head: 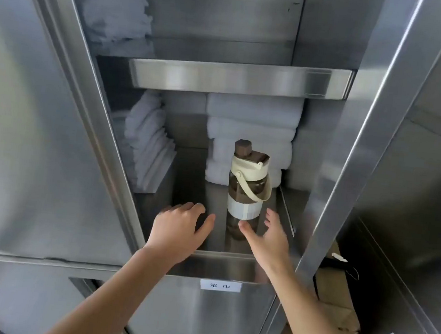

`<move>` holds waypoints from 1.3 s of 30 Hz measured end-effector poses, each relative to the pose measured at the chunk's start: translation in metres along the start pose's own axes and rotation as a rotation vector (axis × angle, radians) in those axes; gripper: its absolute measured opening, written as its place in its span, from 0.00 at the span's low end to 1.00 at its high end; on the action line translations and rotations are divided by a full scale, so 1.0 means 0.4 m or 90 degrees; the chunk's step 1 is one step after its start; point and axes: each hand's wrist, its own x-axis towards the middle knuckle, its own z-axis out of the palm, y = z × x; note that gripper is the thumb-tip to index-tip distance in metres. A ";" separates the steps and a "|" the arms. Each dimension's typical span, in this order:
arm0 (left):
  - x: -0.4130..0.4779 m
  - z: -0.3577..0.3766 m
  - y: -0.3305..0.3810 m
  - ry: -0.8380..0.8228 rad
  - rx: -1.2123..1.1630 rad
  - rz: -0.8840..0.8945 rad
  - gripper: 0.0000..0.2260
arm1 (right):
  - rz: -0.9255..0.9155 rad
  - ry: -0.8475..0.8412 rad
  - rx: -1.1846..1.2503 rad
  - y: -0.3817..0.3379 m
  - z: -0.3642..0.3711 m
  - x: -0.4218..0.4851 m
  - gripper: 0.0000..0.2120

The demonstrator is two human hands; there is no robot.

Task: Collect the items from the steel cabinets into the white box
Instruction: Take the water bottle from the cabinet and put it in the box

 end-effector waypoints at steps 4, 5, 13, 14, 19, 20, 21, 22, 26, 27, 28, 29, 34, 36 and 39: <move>0.035 0.041 -0.023 -0.016 -0.034 -0.010 0.26 | -0.030 0.016 0.024 0.009 0.016 0.055 0.39; 0.040 0.046 -0.026 -0.017 -0.035 -0.008 0.26 | -0.048 0.013 0.044 0.006 0.025 0.068 0.35; 0.062 0.061 -0.069 -0.073 -0.094 -0.008 0.21 | -0.111 0.039 0.127 -0.011 0.081 0.109 0.41; 0.062 0.062 -0.073 -0.076 -0.100 -0.006 0.20 | -0.106 0.047 0.121 -0.008 0.082 0.109 0.41; 0.054 0.061 -0.068 -0.066 -0.091 0.004 0.19 | -0.099 0.066 0.100 -0.019 0.071 0.094 0.38; 0.052 0.061 -0.067 -0.069 -0.088 0.003 0.19 | -0.097 0.069 0.098 -0.024 0.068 0.087 0.38; 0.050 0.060 -0.065 -0.072 -0.085 0.001 0.19 | -0.098 0.073 0.098 -0.026 0.068 0.081 0.38; 0.048 0.059 -0.065 -0.072 -0.084 0.000 0.19 | -0.099 0.079 0.096 -0.027 0.069 0.075 0.39; 0.040 0.060 -0.063 -0.076 -0.081 0.010 0.19 | -0.100 0.088 0.077 -0.024 0.070 0.057 0.43; 0.038 0.060 -0.062 -0.074 -0.074 0.014 0.19 | -0.098 0.092 0.073 -0.023 0.070 0.053 0.43; 0.036 0.062 -0.062 -0.074 -0.068 0.017 0.19 | -0.093 0.096 0.067 -0.024 0.070 0.050 0.42; 0.035 0.063 -0.062 -0.074 -0.065 0.019 0.19 | -0.089 0.101 0.061 -0.025 0.070 0.049 0.41; 0.034 0.066 -0.069 -0.068 -0.065 0.033 0.18 | -0.086 0.115 0.015 -0.030 0.061 0.045 0.36; 0.031 0.063 -0.070 -0.063 -0.050 0.045 0.19 | -0.083 0.119 0.009 -0.027 0.060 0.036 0.36; 0.022 0.056 -0.068 -0.042 0.009 0.073 0.20 | -0.083 0.120 0.006 -0.021 0.058 0.008 0.35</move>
